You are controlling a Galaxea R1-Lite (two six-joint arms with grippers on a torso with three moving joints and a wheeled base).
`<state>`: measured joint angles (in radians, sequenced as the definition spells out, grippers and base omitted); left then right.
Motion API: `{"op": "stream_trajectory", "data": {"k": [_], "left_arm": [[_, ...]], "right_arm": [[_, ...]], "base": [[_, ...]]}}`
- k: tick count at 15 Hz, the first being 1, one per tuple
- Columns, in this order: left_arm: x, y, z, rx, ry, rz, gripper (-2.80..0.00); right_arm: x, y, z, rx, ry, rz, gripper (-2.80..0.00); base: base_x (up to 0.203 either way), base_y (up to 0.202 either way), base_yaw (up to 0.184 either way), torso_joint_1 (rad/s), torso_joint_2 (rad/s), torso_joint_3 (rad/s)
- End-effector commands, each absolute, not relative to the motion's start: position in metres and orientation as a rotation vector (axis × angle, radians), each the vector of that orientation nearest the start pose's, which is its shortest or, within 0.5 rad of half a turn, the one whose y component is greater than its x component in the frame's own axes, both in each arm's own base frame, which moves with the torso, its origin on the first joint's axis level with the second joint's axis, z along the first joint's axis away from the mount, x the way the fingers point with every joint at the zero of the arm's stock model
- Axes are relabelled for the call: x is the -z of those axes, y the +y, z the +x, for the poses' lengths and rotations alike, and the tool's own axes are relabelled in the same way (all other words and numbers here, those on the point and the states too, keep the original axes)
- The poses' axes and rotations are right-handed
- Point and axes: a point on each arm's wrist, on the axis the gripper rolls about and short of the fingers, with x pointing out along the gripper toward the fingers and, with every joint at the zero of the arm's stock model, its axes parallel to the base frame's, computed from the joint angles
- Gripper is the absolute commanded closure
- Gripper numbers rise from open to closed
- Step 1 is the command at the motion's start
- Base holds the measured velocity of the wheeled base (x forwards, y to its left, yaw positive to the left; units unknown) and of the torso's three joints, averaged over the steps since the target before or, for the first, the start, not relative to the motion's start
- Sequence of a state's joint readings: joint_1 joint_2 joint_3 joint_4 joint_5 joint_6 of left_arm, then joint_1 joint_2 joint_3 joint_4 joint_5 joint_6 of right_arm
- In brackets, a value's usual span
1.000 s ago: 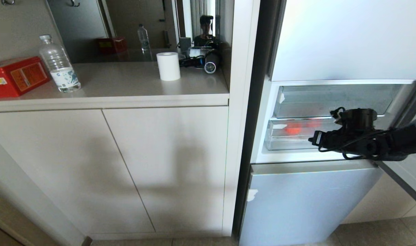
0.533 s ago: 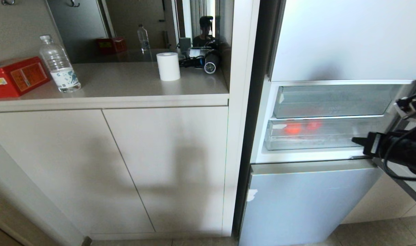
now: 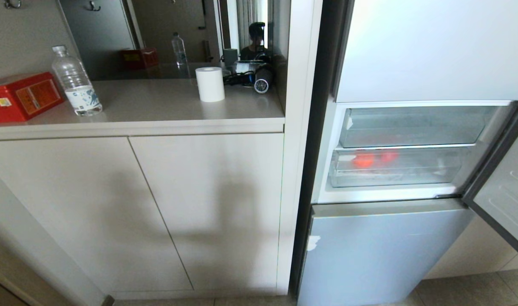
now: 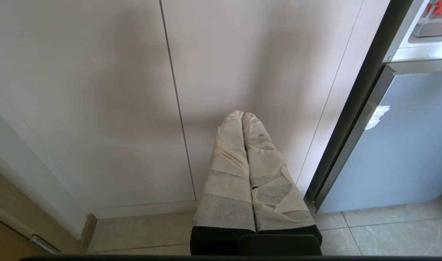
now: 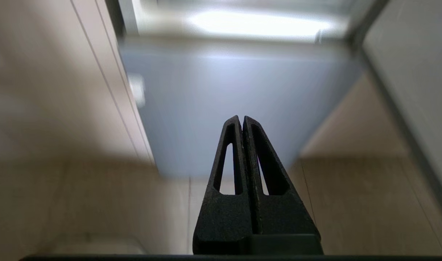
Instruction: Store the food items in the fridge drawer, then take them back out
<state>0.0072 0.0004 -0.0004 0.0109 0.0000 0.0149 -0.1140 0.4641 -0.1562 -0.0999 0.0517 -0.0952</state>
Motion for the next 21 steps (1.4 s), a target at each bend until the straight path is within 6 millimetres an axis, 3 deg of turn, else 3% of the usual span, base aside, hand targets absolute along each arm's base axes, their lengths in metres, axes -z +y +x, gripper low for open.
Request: {"op": "stream_trajectory", "data": {"k": [1,3,8,17,21], "left_arm": [[-0.075,0.000,-0.023,-0.008,0.011,0.015,0.00],[-0.075,0.000,-0.023,-0.008,0.011,0.015,0.00],[-0.075,0.000,-0.023,-0.008,0.011,0.015,0.00],[-0.075,0.000,-0.023,-0.008,0.011,0.015,0.00],[-0.074,0.000,-0.023,-0.008,0.012,0.015,0.00]], "right_arm": [[-0.083,0.001,-0.001,0.051,0.249,-0.111,0.00],[-0.078,0.001,-0.002,-0.034,0.268,-0.131,0.00],[-0.074,0.001,-0.023,-0.033,-0.003,-0.135,0.00],[-0.075,0.000,-0.023,-0.028,0.002,-0.077,0.00],[-0.075,0.000,-0.023,-0.028,0.002,-0.077,0.00]], "base": [[0.000,0.000,0.000,0.000,0.00,0.000],[0.000,0.000,0.000,0.000,0.00,0.000],[0.000,0.000,0.000,0.000,0.00,0.000],[0.000,0.000,0.000,0.000,0.00,0.000],[0.001,0.006,-0.137,0.003,0.00,0.005]]}}
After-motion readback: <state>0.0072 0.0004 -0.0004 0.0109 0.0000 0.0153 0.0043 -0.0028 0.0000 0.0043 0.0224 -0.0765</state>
